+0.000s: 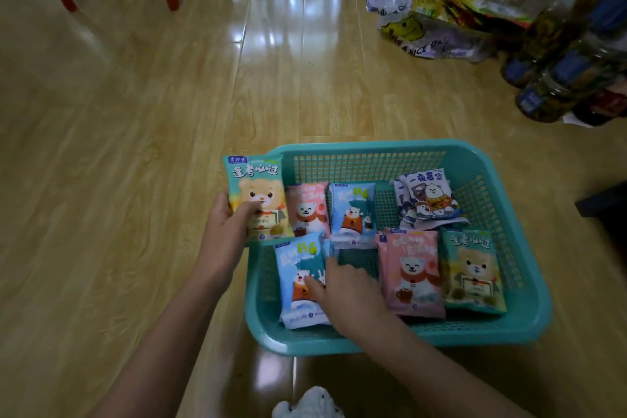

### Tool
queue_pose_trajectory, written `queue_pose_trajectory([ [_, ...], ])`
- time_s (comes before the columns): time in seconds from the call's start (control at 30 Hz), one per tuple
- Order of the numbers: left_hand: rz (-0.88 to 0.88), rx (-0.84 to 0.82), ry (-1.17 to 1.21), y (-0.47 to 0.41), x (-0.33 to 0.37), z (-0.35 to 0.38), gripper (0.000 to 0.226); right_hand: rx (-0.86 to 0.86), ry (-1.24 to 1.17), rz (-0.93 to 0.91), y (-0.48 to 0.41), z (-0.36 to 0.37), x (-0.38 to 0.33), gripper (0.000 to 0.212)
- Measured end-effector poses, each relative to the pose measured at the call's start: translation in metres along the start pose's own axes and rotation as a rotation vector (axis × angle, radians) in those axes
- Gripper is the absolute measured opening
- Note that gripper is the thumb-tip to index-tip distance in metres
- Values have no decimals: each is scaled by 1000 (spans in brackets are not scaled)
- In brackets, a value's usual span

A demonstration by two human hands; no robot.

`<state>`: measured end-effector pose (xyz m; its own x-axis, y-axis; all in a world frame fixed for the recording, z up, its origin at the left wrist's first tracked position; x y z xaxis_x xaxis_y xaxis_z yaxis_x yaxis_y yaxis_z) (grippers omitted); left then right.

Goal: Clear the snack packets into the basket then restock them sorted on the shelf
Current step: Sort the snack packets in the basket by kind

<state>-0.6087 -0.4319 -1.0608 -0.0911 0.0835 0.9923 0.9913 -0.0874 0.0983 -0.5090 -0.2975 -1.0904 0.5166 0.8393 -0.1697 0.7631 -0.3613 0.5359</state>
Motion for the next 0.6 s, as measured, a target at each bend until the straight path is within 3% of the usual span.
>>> queue_pose_trajectory([
  [0.13, -7, -35, -20, 7, 3, 9, 6, -36, 178, -71, -6, -8, 3, 51],
  [0.27, -43, -129, -15, 19, 1, 35, 13, -115, 1, -47, -5, -36, 34, 47],
  [0.43, -18, -452, 21, 45, -8, 92, 13, 168, -193, 64, -9, -92, 115, 21],
  [0.6, -10, -710, 35, 73, -26, 167, 11, 328, -168, 252, -13, -123, 185, 19],
])
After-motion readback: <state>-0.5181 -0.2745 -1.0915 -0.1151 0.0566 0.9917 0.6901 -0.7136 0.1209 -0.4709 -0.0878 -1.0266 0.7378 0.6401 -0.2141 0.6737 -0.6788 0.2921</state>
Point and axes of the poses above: each hand's wrist, its own y-axis away from the middle knuckle, its own z-axis out of the palm, x = y × z, the point moved 1 cm from there along -y, towards the middle knuckle, and after that the axes turned 14 degrees about z, right-handed, at the moved point
